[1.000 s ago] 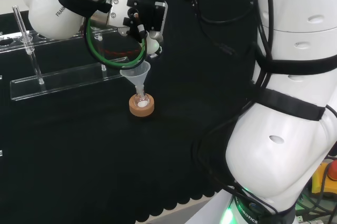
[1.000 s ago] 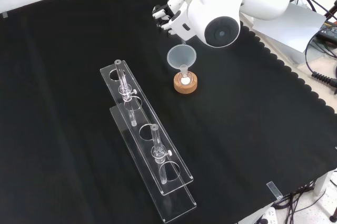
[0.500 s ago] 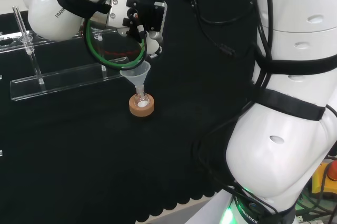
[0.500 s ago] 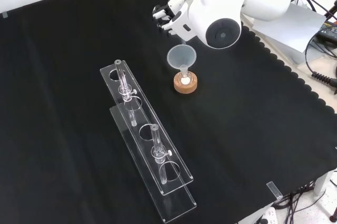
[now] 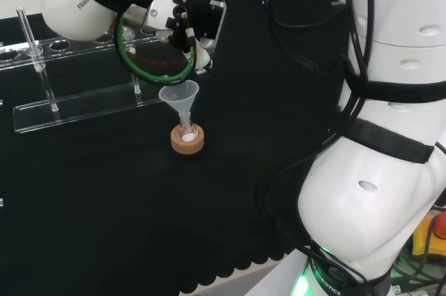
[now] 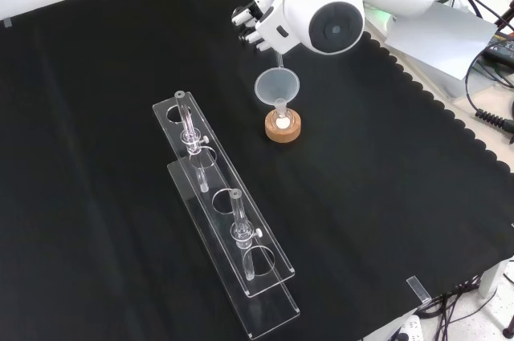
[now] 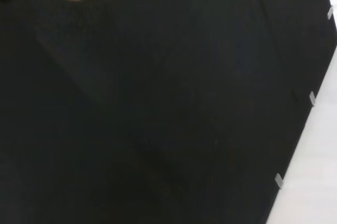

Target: Pour all the NaCl from the weighing funnel into the round-bottom flask.

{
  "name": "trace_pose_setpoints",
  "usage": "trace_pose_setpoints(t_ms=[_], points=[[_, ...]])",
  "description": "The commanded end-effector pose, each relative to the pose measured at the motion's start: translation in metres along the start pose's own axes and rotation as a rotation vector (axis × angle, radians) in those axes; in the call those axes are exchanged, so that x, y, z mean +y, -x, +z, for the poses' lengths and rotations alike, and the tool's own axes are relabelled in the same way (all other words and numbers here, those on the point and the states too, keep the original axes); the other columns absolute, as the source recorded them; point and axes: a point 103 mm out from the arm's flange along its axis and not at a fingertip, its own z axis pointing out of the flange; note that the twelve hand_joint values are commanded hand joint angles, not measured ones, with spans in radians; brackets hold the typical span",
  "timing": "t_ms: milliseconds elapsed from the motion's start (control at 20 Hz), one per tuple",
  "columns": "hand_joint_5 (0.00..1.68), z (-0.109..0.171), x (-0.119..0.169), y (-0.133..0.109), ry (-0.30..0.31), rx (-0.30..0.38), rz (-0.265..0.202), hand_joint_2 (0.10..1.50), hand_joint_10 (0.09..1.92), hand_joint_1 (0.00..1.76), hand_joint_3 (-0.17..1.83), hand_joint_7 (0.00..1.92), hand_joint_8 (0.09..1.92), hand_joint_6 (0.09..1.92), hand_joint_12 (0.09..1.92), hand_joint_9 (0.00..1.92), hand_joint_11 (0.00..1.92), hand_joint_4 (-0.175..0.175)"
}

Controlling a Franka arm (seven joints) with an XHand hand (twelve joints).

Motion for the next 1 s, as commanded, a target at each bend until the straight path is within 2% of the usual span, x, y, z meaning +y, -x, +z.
trace_pose_setpoints(t_ms=[50,450,800,1000], points=[[1.17,0.009,0.001,0.004,0.019,0.063,-0.003,0.63,0.32,1.10,0.81,0.76,0.58,0.93,1.10,1.11,0.77,0.175],[1.17,0.024,0.004,0.015,0.044,0.136,0.001,0.63,0.32,1.10,0.81,0.76,0.58,0.93,1.09,1.11,0.77,0.175],[1.17,0.042,0.008,0.024,0.083,0.255,-0.004,0.63,0.31,1.10,0.81,0.76,0.58,0.93,1.09,1.12,0.78,0.175],[1.17,0.051,0.011,0.028,0.090,0.295,-0.008,0.63,0.31,1.10,0.81,0.76,0.58,0.94,1.09,1.12,0.78,0.175]])
